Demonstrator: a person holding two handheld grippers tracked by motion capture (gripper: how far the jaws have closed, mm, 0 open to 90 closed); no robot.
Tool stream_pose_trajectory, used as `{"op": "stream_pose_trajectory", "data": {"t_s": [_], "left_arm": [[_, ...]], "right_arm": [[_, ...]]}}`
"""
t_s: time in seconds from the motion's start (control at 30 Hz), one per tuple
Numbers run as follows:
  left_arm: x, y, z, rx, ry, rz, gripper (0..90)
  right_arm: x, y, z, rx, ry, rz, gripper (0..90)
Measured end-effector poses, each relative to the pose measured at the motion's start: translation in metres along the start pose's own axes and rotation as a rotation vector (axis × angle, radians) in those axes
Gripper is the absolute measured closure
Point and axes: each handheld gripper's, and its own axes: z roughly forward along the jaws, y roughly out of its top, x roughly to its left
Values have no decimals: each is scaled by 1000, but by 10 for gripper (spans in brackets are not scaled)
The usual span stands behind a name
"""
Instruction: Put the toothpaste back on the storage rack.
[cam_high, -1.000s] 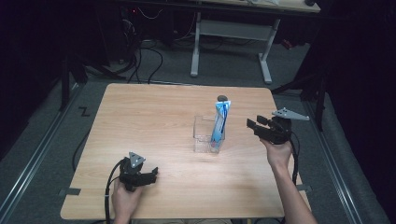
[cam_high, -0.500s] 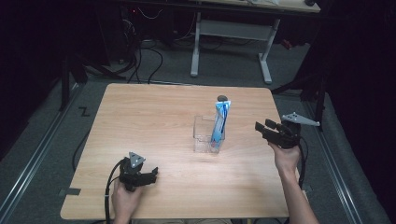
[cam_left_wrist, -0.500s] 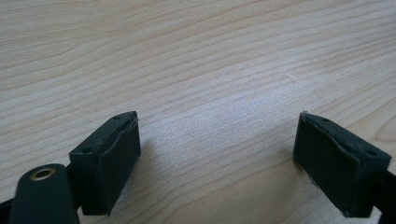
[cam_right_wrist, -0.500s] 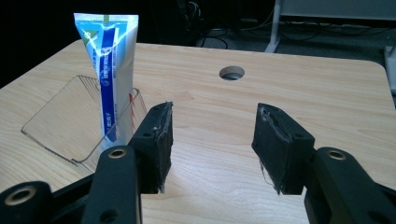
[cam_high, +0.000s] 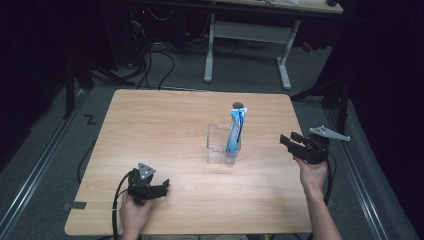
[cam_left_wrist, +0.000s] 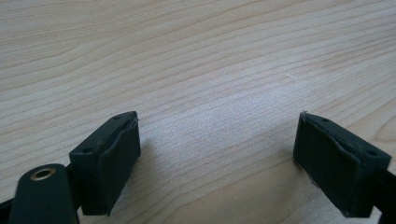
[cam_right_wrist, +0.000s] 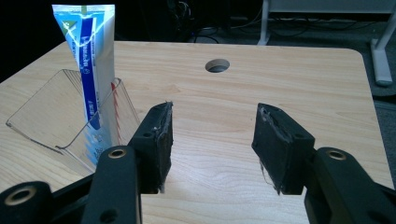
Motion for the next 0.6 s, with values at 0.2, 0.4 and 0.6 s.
{"op": "stream_pose_trajectory", "data": {"t_s": [0.2, 0.4, 0.6], "left_arm": [[0, 0, 0, 0, 0, 0, 149], [0, 0, 0, 0, 0, 0, 150], [0, 0, 0, 0, 0, 0, 149]], "right_arm": [[-3, -5, -2, 3, -5, 8, 476], [-7, -11, -6, -14, -3, 30, 475], [-10, -17, -8, -9, -3, 42, 475]]}}
